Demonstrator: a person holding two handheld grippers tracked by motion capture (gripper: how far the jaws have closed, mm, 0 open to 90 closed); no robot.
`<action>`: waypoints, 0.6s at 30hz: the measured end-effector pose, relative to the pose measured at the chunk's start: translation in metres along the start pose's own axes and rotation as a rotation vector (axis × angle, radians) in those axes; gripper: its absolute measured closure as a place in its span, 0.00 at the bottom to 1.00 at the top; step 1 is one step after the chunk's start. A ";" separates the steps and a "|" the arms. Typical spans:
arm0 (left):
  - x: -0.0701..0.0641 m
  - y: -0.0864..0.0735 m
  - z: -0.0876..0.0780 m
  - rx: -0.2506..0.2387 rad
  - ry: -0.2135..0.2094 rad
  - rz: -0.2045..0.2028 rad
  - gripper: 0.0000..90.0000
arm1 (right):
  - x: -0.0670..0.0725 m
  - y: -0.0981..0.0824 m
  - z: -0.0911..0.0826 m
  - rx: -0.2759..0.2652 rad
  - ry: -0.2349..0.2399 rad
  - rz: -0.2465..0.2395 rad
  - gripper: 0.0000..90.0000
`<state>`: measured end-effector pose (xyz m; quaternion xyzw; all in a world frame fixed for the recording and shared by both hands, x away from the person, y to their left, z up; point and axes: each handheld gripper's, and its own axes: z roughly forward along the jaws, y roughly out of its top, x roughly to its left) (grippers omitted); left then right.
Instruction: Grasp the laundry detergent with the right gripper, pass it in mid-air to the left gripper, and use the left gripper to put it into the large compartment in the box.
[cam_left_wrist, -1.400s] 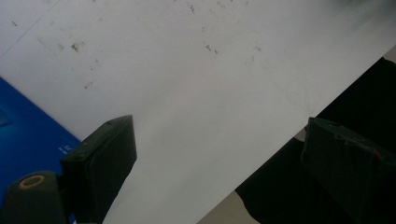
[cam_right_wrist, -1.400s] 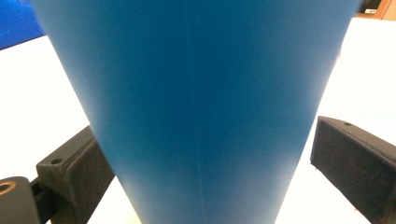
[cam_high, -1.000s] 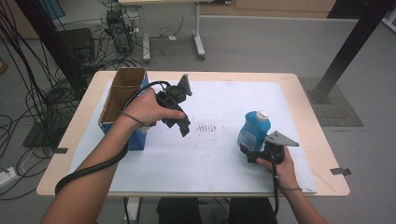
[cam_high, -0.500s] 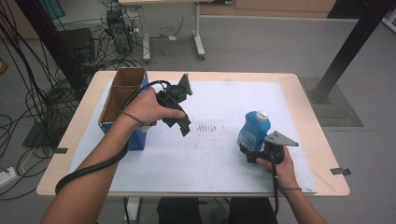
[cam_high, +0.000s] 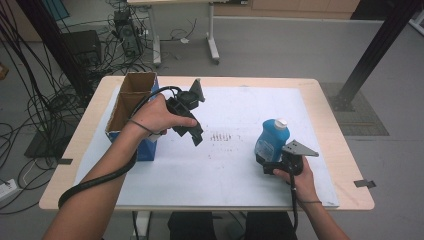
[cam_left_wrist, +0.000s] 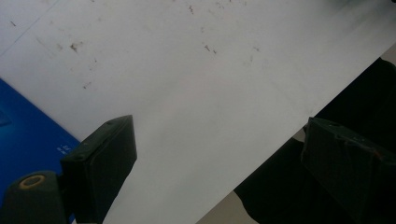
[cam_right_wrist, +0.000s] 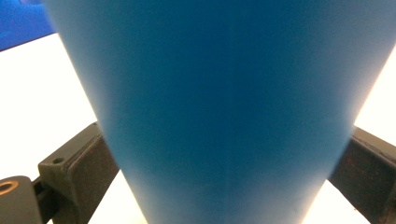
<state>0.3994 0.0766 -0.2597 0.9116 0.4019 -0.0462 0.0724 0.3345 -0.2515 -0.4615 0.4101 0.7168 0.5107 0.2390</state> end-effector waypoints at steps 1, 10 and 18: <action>0.000 0.000 0.000 0.001 0.001 0.001 0.12 | 0.000 0.000 0.000 0.000 0.001 0.001 0.05; 0.001 0.000 0.000 0.000 0.002 -0.001 0.12 | 0.000 0.000 0.001 -0.013 0.012 0.000 0.17; 0.002 -0.002 0.000 -0.005 -0.006 -0.004 0.12 | 0.002 0.000 0.002 -0.030 0.008 0.006 0.26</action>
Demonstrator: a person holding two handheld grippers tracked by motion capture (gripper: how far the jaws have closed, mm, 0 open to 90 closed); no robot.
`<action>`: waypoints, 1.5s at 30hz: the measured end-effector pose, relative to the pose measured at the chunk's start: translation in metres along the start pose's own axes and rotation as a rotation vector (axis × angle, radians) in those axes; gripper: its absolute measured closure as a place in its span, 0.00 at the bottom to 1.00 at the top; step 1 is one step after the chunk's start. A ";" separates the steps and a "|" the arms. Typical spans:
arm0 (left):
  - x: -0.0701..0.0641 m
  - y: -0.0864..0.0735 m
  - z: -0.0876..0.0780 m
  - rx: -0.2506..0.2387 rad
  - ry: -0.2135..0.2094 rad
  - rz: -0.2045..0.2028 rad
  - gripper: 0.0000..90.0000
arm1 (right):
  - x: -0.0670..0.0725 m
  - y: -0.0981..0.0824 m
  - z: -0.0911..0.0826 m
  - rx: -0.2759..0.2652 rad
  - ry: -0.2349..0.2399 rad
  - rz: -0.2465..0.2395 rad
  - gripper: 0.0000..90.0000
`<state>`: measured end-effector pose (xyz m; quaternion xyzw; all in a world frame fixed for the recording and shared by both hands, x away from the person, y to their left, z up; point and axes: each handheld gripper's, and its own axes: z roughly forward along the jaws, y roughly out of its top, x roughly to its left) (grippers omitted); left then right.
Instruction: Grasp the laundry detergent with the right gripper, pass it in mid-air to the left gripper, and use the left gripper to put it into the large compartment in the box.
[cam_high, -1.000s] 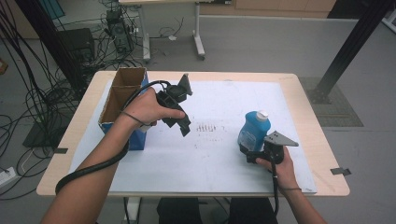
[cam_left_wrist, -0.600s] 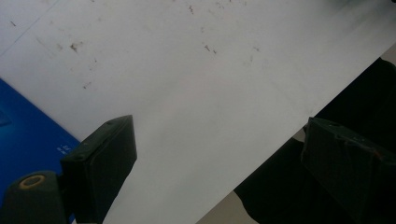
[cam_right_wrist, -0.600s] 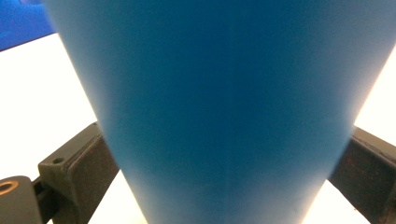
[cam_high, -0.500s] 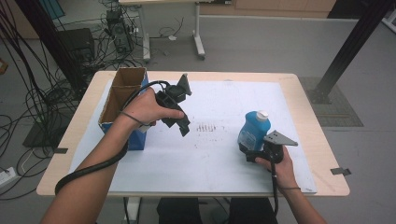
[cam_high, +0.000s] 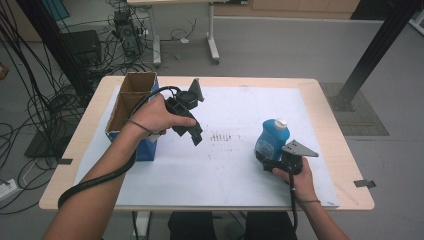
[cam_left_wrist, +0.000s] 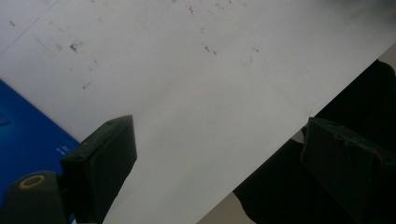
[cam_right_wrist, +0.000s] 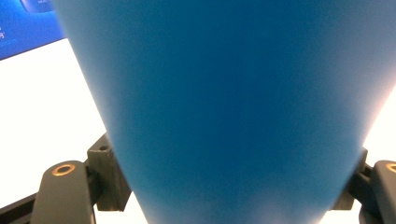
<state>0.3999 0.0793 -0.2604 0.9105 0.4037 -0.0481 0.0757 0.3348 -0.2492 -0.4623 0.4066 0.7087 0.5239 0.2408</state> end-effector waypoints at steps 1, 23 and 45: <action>0.000 0.000 0.000 0.001 0.001 0.001 0.12 | 0.000 0.000 0.000 -0.002 0.000 0.001 0.27; 0.000 -0.001 -0.001 -0.001 0.002 -0.002 0.12 | 0.002 -0.001 0.001 -0.025 -0.034 -0.002 0.43; -0.003 -0.001 -0.003 -0.005 0.003 0.000 0.12 | 0.003 -0.002 0.001 -0.031 -0.037 -0.002 0.43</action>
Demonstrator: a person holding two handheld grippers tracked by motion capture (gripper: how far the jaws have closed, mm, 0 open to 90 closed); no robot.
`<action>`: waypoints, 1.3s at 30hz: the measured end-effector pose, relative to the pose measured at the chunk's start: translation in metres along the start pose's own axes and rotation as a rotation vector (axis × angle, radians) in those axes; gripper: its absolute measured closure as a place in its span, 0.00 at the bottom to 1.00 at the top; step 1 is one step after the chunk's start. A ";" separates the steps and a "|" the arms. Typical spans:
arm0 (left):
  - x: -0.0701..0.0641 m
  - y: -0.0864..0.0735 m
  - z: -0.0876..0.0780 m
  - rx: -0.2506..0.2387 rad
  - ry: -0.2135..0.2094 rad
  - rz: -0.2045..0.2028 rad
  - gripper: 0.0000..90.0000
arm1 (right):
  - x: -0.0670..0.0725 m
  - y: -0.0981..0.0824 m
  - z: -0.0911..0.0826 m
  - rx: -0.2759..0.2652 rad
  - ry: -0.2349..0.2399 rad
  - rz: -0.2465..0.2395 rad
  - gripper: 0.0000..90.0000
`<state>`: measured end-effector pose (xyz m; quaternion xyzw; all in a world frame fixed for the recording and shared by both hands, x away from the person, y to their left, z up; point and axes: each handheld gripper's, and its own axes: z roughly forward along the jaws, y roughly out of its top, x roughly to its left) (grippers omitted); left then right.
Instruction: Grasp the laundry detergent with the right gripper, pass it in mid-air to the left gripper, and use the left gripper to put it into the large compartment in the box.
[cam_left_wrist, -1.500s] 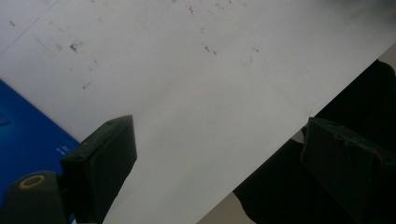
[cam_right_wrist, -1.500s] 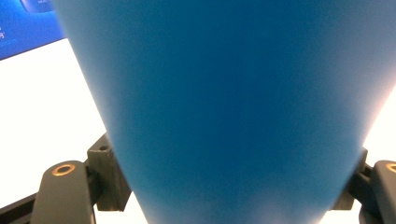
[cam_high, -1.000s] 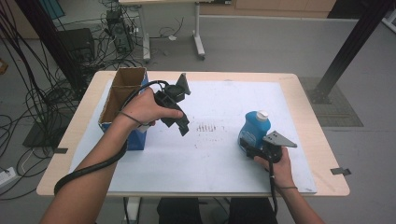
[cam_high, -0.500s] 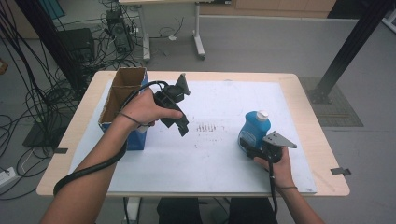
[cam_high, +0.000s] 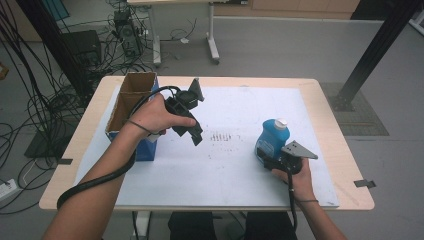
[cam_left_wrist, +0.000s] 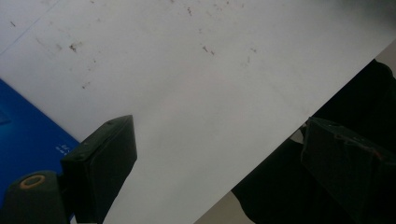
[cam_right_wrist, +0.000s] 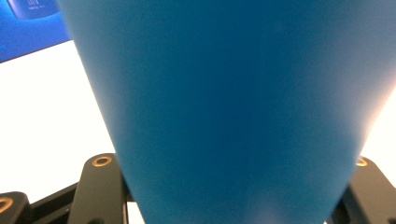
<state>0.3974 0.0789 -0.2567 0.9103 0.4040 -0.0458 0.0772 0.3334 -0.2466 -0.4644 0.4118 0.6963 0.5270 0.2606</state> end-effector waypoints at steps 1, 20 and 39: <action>0.000 0.000 0.000 0.000 0.000 0.000 0.12 | 0.000 0.000 0.000 0.000 -0.001 0.001 0.43; -0.002 0.000 0.002 0.004 -0.001 -0.001 0.12 | 0.001 -0.001 0.000 -0.005 -0.005 -0.004 0.43; -0.002 0.002 0.001 0.002 -0.001 0.004 0.12 | 0.001 -0.001 0.000 -0.007 -0.008 -0.007 0.43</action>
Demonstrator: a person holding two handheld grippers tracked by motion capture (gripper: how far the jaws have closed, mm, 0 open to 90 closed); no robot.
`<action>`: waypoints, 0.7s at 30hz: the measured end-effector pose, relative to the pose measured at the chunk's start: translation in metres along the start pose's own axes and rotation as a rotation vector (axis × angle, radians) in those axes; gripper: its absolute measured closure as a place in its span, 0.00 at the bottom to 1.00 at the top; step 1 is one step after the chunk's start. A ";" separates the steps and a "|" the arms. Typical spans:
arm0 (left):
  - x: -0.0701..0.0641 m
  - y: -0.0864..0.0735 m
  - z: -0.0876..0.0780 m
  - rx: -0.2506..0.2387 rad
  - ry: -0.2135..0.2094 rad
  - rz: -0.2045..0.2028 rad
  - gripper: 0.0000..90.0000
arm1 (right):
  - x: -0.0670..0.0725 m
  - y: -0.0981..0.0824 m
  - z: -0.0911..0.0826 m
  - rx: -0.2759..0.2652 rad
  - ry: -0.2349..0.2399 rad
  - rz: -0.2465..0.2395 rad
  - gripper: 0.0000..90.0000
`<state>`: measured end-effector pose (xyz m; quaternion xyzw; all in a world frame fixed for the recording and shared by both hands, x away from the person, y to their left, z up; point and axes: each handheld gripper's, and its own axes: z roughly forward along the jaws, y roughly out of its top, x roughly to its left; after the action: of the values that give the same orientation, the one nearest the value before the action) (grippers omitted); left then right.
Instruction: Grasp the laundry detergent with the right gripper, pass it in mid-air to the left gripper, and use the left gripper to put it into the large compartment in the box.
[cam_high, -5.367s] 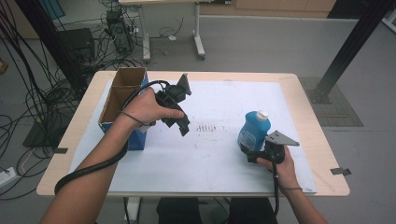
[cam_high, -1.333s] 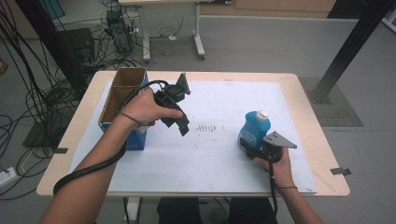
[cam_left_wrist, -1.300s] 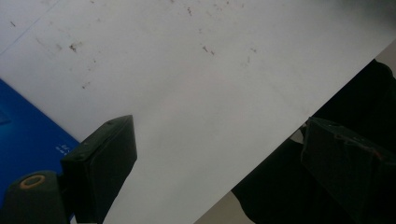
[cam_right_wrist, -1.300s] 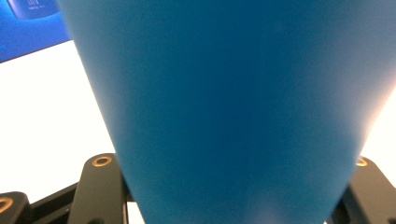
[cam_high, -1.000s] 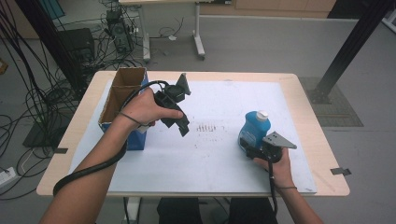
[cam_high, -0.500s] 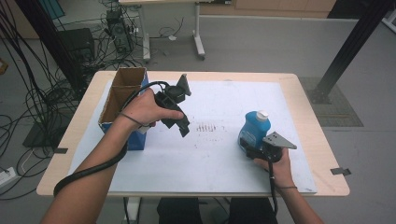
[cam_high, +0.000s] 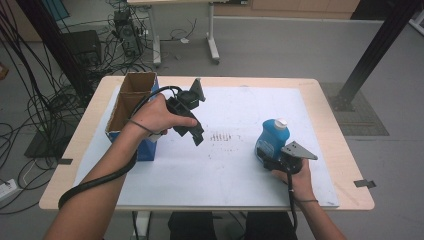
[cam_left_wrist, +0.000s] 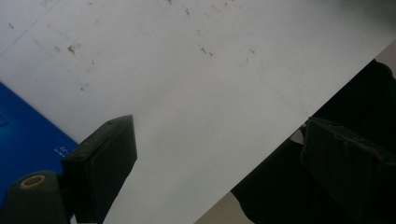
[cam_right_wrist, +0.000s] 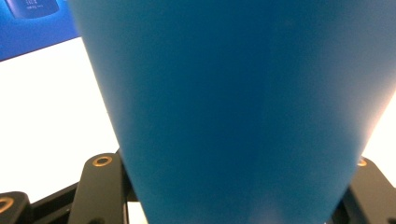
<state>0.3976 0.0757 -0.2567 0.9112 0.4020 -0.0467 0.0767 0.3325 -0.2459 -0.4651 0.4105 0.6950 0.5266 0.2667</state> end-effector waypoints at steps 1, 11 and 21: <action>0.000 0.000 0.000 -0.001 0.000 0.000 0.12 | 0.000 0.000 0.000 0.000 0.001 0.001 0.43; -0.001 0.000 -0.001 -0.002 0.002 0.000 0.12 | 0.000 0.000 0.000 -0.003 0.000 0.003 0.43; -0.003 0.000 -0.002 -0.009 0.003 0.003 0.12 | 0.000 0.000 0.000 -0.004 0.002 0.001 0.43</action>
<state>0.3955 0.0742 -0.2539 0.9115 0.4011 -0.0435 0.0805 0.3325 -0.2461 -0.4654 0.4099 0.6941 0.5285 0.2663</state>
